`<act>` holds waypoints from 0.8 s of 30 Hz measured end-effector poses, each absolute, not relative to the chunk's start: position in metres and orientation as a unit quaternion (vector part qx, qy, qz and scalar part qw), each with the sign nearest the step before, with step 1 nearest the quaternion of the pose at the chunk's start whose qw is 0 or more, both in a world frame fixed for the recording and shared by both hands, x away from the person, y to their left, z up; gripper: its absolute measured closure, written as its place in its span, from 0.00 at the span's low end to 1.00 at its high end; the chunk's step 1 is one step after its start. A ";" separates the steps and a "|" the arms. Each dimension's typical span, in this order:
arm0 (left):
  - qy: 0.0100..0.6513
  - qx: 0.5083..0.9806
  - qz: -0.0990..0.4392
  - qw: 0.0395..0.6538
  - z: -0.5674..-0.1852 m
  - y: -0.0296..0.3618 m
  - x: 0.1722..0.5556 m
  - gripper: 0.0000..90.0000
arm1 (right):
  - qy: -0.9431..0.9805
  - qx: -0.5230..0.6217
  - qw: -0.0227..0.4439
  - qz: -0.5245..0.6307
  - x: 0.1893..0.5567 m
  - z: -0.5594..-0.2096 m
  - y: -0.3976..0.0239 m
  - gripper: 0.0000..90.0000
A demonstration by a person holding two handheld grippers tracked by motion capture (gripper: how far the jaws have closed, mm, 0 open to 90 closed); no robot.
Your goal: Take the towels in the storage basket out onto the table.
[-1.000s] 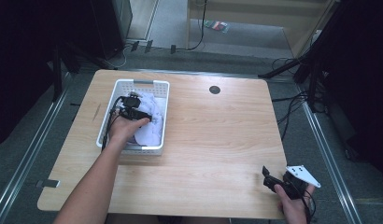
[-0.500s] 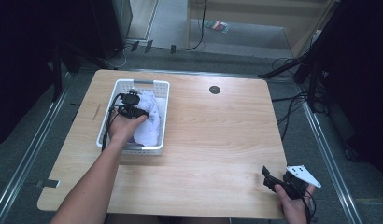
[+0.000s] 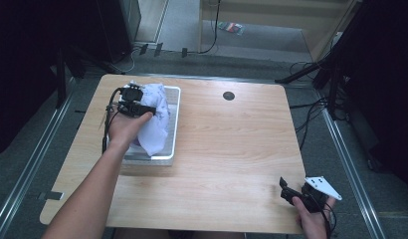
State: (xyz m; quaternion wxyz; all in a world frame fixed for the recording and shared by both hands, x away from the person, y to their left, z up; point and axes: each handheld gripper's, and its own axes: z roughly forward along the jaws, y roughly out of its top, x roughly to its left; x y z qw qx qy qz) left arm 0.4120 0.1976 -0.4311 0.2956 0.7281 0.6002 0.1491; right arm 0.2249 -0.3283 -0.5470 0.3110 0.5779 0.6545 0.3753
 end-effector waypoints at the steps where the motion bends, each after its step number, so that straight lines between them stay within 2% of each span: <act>1: 0.596 0.728 0.156 0.301 -0.421 0.198 0.409 0.69 | 0.654 0.578 0.311 0.376 0.225 -0.547 -0.328 0.10; 12: 0.570 0.727 0.185 0.334 -0.373 0.188 0.398 0.69 | 0.655 0.578 0.311 0.375 0.225 -0.547 -0.328 0.10; 24: 0.545 0.742 0.192 0.340 -0.355 0.164 0.395 0.69 | 0.655 0.578 0.312 0.374 0.225 -0.547 -0.328 0.10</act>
